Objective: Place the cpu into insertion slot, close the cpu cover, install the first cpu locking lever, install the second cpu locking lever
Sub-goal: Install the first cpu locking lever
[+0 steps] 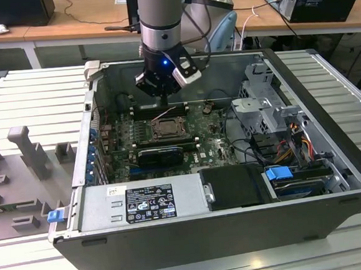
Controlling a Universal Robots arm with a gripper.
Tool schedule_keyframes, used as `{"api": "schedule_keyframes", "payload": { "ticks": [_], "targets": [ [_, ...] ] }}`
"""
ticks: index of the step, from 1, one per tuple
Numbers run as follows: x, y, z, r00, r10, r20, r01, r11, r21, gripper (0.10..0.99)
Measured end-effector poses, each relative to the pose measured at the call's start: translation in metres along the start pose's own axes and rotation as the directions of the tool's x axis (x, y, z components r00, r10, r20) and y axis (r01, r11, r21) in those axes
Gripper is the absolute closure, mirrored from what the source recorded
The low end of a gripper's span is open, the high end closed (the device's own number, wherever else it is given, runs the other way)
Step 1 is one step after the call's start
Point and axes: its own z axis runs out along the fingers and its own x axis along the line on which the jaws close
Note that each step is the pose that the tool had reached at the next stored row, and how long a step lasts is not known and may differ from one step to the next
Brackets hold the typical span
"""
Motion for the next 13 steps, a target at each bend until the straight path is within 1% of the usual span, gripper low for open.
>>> {"api": "schedule_keyframes", "payload": {
  "ticks": [4, 5, 7, 8, 13],
  "targets": [
    [-0.0033, -0.0013, 0.008, 1.0, 0.003, 0.0004, -0.003, 1.0, 0.0, 0.98],
    [-0.0068, -0.0017, 0.0103, 1.0, 0.003, 0.0004, -0.003, 1.0, 0.0, 0.98],
    [-0.0103, -0.0023, 0.0131, 1.0, 0.003, 0.0003, -0.003, 1.0, 0.0, 0.98],
    [-0.0131, -0.0033, 0.019, 1.0, 0.002, 0.0003, -0.002, 1.0, 0.0, 0.98],
    [-0.0169, -0.0042, 0.0246, 1.0, -0.006, -0.0009, 0.006, 1.0, 0.0, 0.98]
  ]
}}
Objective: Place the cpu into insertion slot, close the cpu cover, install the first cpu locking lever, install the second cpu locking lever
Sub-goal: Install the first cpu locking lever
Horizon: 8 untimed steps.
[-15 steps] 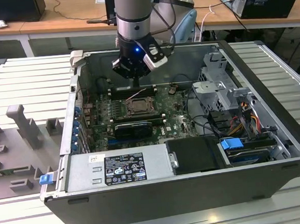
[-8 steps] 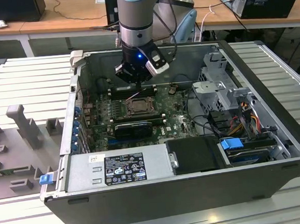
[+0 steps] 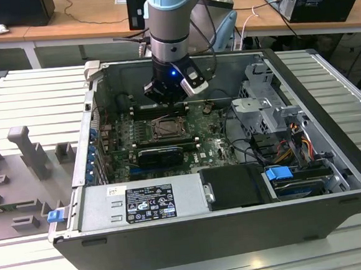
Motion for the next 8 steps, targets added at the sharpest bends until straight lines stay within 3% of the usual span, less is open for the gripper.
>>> {"api": "schedule_keyframes", "payload": {
  "ticks": [8],
  "targets": [
    [-0.0008, -0.0008, 0.0072, 1.0, -0.001, -0.0001, 0.001, 1.0, 0.0, 0.98]
  ]
}}
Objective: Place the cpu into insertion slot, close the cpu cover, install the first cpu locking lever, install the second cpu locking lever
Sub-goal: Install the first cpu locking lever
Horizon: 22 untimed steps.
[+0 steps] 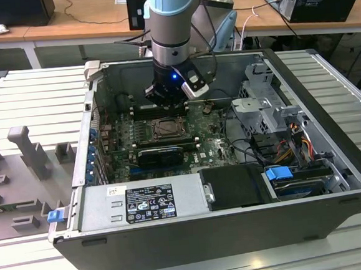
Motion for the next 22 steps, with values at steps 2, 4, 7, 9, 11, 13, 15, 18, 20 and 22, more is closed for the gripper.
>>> {"api": "schedule_keyframes", "payload": {
  "ticks": [2, 4, 7, 9, 11, 13, 15, 18, 20, 22],
  "targets": [
    [-0.0001, -0.0001, 0.0009, 1.0, 0.0, 0.0, 0.0, 1.0, 0.0, 0.98],
    [-0.0003, -0.0003, 0.0023, 1.0, 0.0, 0.0, 0.0, 1.0, 0.0, 0.98],
    [-0.0007, -0.0006, 0.0042, 1.0, 0.0, -0.0003, 0.0, 1.0, 0.0, 0.98],
    [-0.0009, -0.0007, 0.0048, 1.0, 0.0, 0.0, 0.0, 1.0, 0.0, 0.98],
    [-0.0009, -0.0006, 0.0044, 1.0, 0.0, 0.0, 0.0, 1.0, 0.0, 0.98],
    [-0.001, -0.0005, 0.0037, 1.0, 0.0, 0.0002, 0.0, 1.0, 0.0, 0.98],
    [-0.001, -0.0004, 0.0025, 1.0, 0.0, 0.0, 0.0, 1.0, 0.0, 0.98],
    [-0.001, -0.0003, 0.0024, 1.0, 0.0, 0.0001, 0.0, 1.0, 0.001, 0.98],
    [-0.001, -0.0003, 0.0024, 1.0, 0.0, -0.0004, 0.0, 1.0, 0.006, 0.98],
    [-0.001, -0.0004, 0.0025, 1.0, 0.0, -0.0012, 0.0, 0.9999, 0.016, 0.98]
  ]
}}
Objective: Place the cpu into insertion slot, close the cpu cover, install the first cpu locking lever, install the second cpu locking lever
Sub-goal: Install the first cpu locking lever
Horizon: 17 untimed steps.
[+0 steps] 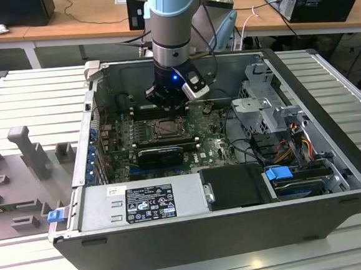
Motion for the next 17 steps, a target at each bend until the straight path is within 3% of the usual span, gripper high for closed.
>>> {"api": "schedule_keyframes", "payload": {
  "ticks": [6, 10, 12, 14, 17],
  "targets": [
    [0.0, -0.0002, 0.0015, 1.0, 0.0, -0.0011, 0.0, 0.9999, 0.015, 0.98],
    [0.0, -0.0004, 0.0033, 1.0, 0.0, -0.0013, 0.0, 0.9998, 0.017, 0.98],
    [-0.0001, -0.0006, 0.0035, 1.0, 0.0, -0.001, 0.0, 0.9999, 0.012, 0.98],
    [-0.0002, -0.0004, 0.0037, 1.0, 0.0, 0.0006, 0.0, 1.0, -0.008, 0.98],
    [-0.0003, 0.0003, -0.0029, 1.0, 0.0, 0.0009, 0.0, 0.9999, -0.01, 0.98]
  ]
}}
